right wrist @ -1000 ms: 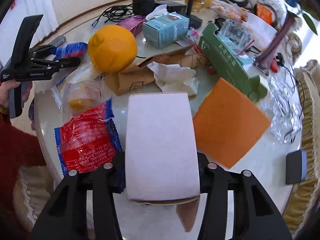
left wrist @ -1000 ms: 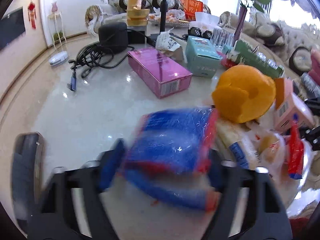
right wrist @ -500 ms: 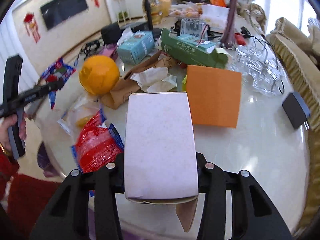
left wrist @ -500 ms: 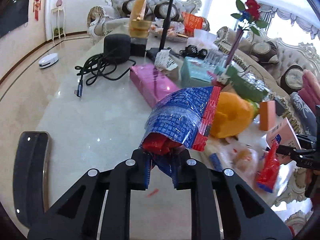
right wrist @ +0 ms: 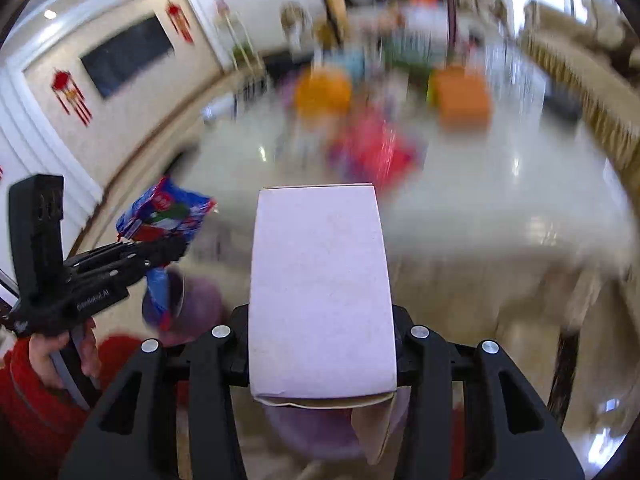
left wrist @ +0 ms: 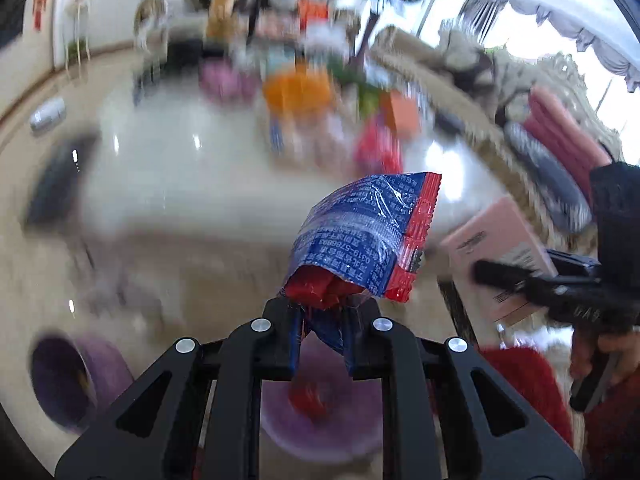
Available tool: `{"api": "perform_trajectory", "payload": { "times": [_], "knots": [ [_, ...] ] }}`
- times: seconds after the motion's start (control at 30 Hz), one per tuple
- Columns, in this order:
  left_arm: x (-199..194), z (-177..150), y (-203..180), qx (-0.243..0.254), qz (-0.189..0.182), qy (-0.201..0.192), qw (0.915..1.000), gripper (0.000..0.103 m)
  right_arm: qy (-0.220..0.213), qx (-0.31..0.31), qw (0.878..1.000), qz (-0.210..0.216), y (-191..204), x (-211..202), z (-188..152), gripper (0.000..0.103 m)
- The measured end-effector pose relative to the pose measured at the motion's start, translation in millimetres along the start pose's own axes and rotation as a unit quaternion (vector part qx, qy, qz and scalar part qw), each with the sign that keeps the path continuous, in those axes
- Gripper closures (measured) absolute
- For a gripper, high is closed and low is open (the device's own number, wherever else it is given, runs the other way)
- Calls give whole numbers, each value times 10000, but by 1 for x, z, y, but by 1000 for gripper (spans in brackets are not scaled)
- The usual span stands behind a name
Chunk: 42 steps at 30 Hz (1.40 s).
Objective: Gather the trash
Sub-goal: 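Carry the blue wrapper and pink box to the bin and release both, then grasp the magenta box with the left tool while the right tool grasps the orange box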
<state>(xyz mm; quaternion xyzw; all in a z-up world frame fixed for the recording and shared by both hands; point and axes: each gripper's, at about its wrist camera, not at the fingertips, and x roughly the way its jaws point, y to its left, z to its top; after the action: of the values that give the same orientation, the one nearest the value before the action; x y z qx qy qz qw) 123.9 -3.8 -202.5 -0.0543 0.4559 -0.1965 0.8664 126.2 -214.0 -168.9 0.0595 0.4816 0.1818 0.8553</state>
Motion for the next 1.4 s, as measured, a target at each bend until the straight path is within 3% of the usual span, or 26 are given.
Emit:
{"api": "perform_trajectory", "payload": {
  "times": [0.17,0.23,0.3,0.4,0.47,0.57,0.63,0.73,0.9,0.97,1.0,1.1,1.17,1.2,1.3,1.4],
  "knots": [
    [79,-81,-8,-145,-111,1397,9900,86,1470,278,9878,-432,-1,95,-71,61],
    [115,-107,-11,-147,-115,2026,9791,86,1997,171,9772,-699,-4,129,-90,61],
    [135,-124,-11,-157,-67,2399,9707,86,2494,29,9637,-952,-11,159,-108,61],
    [154,-134,-8,-116,107,2656,9640,82,2847,106,9537,-962,-21,176,-123,60],
    [163,-139,-3,-169,141,2829,9589,76,2868,171,9533,-936,-25,180,-124,59],
    [166,-144,3,-117,157,2919,9563,58,2892,64,9508,-1106,-29,185,-129,54],
    [167,-146,3,-53,225,2915,9563,40,2931,57,9475,-1274,-28,190,-130,47],
    [163,-142,8,-210,87,2779,9604,34,2881,403,9509,-1054,-41,192,-130,43],
    [153,-131,14,-364,165,2574,9655,33,2459,640,9619,-1007,-40,174,-122,43],
    [139,-120,17,-404,243,2278,9726,33,2131,748,9699,-909,-38,154,-112,43],
    [121,-108,17,-391,293,1911,9804,33,1991,777,9734,-829,-36,145,-107,43],
    [78,-78,15,-202,480,1061,9930,33,1084,731,9900,-522,-29,88,-81,43],
    [49,-56,13,-28,668,547,9963,27,298,699,9959,-482,-32,42,-57,43],
    [34,-42,14,34,737,235,9970,21,-77,692,9963,-505,-35,23,-46,43],
    [5,3,18,99,786,-421,9960,18,-1088,726,9890,-697,-53,-24,-3,41],
    [-3,50,28,-53,616,-792,9949,16,-1543,681,9821,-842,-78,-35,50,37]
  ]
}}
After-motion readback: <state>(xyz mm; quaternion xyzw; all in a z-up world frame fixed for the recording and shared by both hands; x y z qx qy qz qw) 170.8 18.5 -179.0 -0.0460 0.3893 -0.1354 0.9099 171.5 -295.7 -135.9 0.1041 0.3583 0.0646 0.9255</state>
